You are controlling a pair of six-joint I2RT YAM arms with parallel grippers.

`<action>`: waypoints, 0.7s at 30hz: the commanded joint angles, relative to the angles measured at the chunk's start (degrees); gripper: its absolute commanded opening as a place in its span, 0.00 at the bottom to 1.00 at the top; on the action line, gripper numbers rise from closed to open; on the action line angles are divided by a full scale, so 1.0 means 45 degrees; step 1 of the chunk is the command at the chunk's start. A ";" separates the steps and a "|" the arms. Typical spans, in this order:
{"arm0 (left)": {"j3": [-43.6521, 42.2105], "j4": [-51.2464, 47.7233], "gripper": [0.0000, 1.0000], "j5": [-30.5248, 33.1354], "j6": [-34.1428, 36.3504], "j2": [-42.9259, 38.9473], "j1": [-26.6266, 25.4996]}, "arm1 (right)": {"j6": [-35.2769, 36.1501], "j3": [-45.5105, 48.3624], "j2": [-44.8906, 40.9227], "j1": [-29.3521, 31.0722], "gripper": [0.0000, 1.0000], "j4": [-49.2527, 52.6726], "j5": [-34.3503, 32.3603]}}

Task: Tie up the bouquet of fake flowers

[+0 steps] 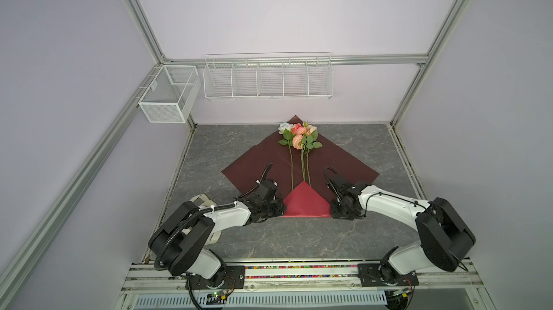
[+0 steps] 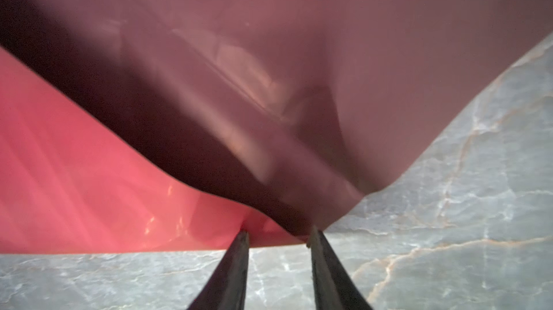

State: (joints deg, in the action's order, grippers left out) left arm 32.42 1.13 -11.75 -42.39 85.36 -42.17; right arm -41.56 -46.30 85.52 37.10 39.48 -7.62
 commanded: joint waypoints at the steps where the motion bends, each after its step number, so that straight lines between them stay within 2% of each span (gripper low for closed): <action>1: -0.0429 -0.0737 0.24 0.0111 0.0084 0.0074 -0.0042 | 0.0170 -0.0482 -0.0751 0.0080 0.35 0.0528 -0.0048; 5: -0.0427 -0.0786 0.24 0.0086 0.0099 0.0025 -0.0042 | 0.0242 -0.0743 -0.1465 0.0695 0.35 -0.0112 0.0505; 8: -0.0428 -0.0778 0.24 0.0127 0.0099 -0.0005 -0.0042 | 0.0199 -0.0783 -0.1215 0.0953 0.35 -0.0694 0.0997; 13: -0.0389 -0.0889 0.24 0.0148 0.0081 -0.0147 -0.0042 | 0.0196 -0.1240 0.0118 0.0952 0.27 -0.0199 0.0438; 21: -0.0628 -0.1383 0.24 0.0656 0.0143 -0.0650 -0.0042 | 0.0091 -0.1022 0.1330 0.0708 0.23 0.0338 -0.0524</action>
State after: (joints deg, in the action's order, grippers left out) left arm 31.31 -1.26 -10.76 -42.35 82.96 -42.17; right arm -40.86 -51.18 90.91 40.93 38.76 -7.62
